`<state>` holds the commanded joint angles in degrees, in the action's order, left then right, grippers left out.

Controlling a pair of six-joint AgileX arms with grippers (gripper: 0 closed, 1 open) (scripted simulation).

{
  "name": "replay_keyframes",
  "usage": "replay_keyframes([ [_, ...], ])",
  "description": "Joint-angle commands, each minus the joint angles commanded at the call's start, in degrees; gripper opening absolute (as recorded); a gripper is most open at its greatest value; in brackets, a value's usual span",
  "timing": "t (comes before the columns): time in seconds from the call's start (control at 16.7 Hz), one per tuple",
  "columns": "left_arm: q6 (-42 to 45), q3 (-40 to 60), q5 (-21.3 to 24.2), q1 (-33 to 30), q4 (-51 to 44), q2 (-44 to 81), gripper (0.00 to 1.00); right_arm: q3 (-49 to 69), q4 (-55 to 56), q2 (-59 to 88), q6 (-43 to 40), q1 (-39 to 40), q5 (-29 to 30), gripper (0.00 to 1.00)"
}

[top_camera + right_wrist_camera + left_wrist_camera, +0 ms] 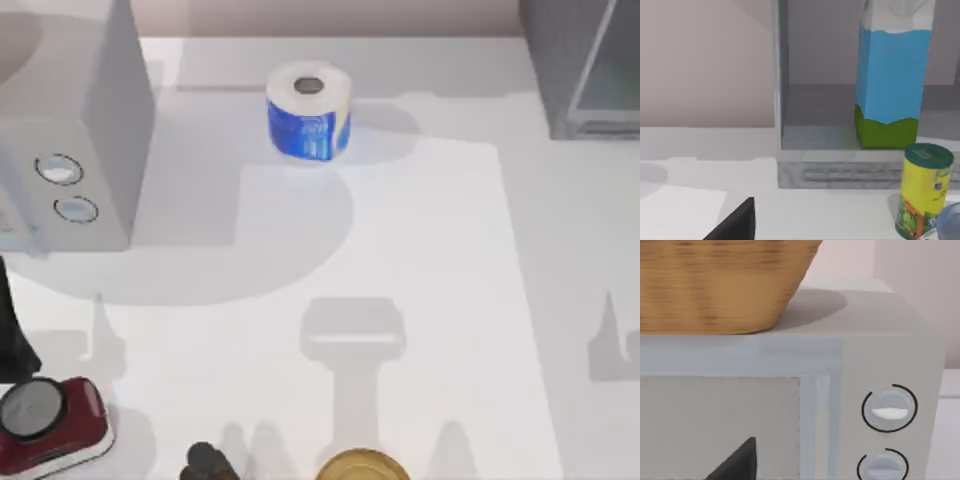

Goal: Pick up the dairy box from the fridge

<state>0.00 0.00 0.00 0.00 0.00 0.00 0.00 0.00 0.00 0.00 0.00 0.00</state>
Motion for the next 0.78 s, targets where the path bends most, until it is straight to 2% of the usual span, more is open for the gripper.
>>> replay_keyframes([
  [0.18,0.0,0.0,0.0,0.0,0.0,0.0,1.0,0.41,0.6,0.38,-0.05,-0.11,-0.36,1.0],
  [0.36,0.0,0.0,0.0,0.0,0.0,0.0,1.0,3.3,5.96,4.55,-0.33,-0.5,-3.66,1.0],
  [0.54,0.0,0.0,0.0,0.0,0.0,0.0,1.0,7.51,16.03,13.49,-0.31,-1.32,-9.23,1.0],
  [0.78,0.0,0.0,0.0,0.0,0.0,0.0,1.0,11.26,34.38,33.12,0.42,-4.99,-16.89,1.0],
])
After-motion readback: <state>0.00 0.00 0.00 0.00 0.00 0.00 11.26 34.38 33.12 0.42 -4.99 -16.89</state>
